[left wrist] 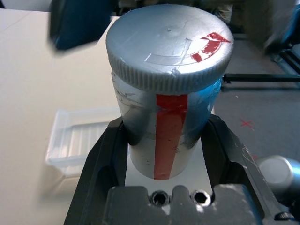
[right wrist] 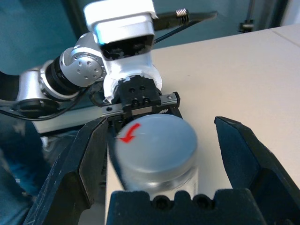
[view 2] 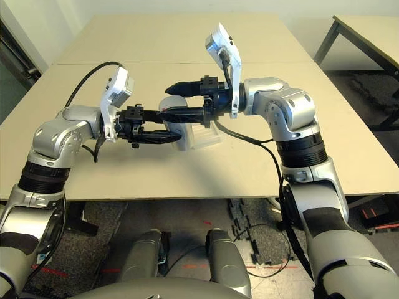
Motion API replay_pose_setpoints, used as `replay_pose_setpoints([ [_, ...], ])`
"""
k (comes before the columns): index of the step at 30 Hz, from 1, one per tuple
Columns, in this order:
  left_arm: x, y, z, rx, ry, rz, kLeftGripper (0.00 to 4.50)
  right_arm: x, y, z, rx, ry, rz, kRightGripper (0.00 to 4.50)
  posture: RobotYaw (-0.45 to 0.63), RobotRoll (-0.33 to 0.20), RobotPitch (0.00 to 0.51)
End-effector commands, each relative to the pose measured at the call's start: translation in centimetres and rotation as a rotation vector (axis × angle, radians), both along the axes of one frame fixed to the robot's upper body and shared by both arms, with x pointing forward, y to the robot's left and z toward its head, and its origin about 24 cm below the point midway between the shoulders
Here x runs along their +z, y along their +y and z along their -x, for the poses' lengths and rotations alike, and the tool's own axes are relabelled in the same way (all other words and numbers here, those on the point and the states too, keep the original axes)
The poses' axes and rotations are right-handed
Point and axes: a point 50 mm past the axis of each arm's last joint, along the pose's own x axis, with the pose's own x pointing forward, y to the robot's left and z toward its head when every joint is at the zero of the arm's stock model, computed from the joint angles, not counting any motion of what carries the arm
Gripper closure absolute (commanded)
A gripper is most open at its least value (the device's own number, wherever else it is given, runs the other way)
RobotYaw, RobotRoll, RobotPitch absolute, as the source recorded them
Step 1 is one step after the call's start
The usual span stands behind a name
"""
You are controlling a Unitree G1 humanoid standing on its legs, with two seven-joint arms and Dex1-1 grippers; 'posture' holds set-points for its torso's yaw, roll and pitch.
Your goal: Pour the medicine from the bottle into the box.
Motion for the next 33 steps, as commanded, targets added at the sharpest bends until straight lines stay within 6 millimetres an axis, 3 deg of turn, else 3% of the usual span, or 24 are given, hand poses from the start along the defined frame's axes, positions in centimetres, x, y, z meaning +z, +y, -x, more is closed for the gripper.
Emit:
replay_pose_setpoints([
  [1, -0.9, 0.1, -0.6, 0.011, -0.001, -0.026, 2.02, 0.3, 0.1, 0.4, -0.021, -0.029, 0.020, 0.00, -0.02, 0.000, 0.094],
  [21, -1.2, -0.8, -1.0, -0.014, -0.007, -0.021, 2.02, -1.3, 1.8, -0.4, -0.074, -0.085, 0.119, 0.00, -0.02, 0.000, 0.094],
  [33, -1.0, -0.4, -0.8, -0.004, -0.006, -0.027, 2.02, -1.4, 0.6, -1.5, -0.164, -0.091, 0.121, 0.00, -0.01, 0.000, 0.103],
])
